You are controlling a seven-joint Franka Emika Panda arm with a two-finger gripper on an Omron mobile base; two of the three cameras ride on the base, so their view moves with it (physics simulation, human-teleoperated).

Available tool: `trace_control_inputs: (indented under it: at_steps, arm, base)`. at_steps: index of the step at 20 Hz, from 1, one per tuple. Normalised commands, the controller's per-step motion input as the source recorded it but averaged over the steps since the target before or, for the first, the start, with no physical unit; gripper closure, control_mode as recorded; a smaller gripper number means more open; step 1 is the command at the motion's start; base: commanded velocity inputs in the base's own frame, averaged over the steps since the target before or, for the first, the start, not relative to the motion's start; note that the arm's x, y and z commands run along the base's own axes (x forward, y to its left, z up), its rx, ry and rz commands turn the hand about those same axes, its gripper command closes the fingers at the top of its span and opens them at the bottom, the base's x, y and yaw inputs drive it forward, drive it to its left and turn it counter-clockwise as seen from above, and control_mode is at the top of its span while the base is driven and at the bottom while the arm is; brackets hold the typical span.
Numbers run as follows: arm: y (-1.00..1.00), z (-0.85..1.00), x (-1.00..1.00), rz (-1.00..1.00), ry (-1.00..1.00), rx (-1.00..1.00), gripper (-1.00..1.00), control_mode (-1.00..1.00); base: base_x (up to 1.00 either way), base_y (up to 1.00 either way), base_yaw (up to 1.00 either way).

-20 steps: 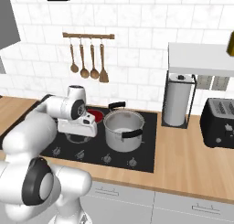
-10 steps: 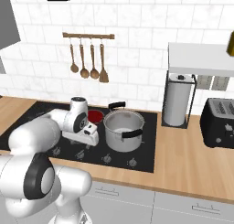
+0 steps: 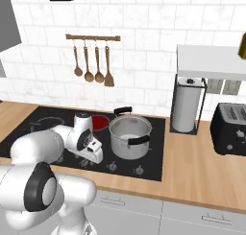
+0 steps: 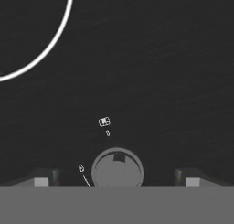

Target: Turn off the rear center burner of the stove.

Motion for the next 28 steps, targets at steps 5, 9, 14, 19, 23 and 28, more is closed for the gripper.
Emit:
trace_control_inputs:
  at_steps: [5,9,14,19,23,28]
  arm:
    - [0.00,-0.20,0.14,-0.05,0.00,0.00,-1.00,-1.00]
    - [0.00,-0.21,0.00,-0.03,0.00,0.00,-1.00,-1.00]
    - [0.00,-0.14,-0.07,0.00,0.00,0.00,-1.00,-1.00]
    - [0.01,-0.01,-0.03,0.00,0.00,0.00,-1.00,-1.00]
    - [0.12,-0.05,-0.27,0.00,0.00,0.00,-1.00,-1.00]
    - [0.06,0.00,-0.15,0.00,0.00,0.00,-1.00,-1.00]
  base:
    - [0.00,0.00,0.00]
    - [0.00,0.00,0.00]
    - [0.00,0.00,0.00]
    - [0.00,0.00,0.00]
    - [0.00,0.00,0.00]
    - [0.00,0.00,0.00]
